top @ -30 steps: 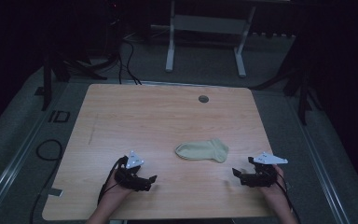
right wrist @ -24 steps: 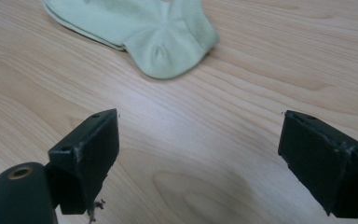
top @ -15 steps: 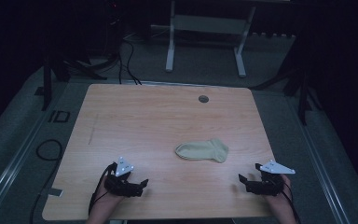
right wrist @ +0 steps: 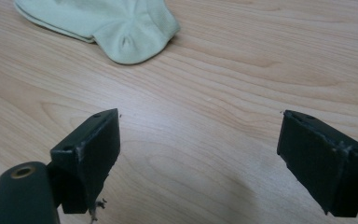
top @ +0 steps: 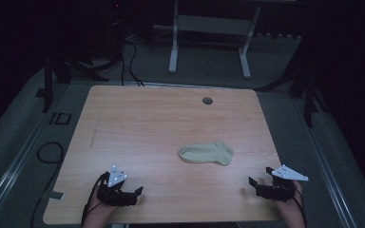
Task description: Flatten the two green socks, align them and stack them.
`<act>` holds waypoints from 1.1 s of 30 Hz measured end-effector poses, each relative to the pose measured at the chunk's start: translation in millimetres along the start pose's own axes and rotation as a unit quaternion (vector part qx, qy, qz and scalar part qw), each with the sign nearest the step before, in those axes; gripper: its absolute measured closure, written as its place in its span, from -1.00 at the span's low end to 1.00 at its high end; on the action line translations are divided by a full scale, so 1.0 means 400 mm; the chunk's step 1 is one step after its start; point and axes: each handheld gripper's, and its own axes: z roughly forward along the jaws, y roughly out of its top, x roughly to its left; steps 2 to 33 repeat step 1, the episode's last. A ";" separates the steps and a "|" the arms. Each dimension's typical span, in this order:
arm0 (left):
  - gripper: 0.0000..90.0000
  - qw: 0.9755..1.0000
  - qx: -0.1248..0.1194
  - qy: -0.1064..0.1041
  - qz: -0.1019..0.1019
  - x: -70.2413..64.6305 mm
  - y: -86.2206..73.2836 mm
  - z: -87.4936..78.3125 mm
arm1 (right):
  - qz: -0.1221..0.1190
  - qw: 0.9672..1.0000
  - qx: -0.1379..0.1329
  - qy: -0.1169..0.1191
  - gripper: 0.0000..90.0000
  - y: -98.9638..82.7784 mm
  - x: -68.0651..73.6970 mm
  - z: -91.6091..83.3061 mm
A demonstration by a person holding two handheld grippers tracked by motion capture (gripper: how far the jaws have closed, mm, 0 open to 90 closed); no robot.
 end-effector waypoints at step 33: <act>-0.87 1.000 0.002 0.001 0.000 -0.001 -0.002 0.003 | -0.001 1.000 0.000 0.000 -0.71 0.000 0.000 0.000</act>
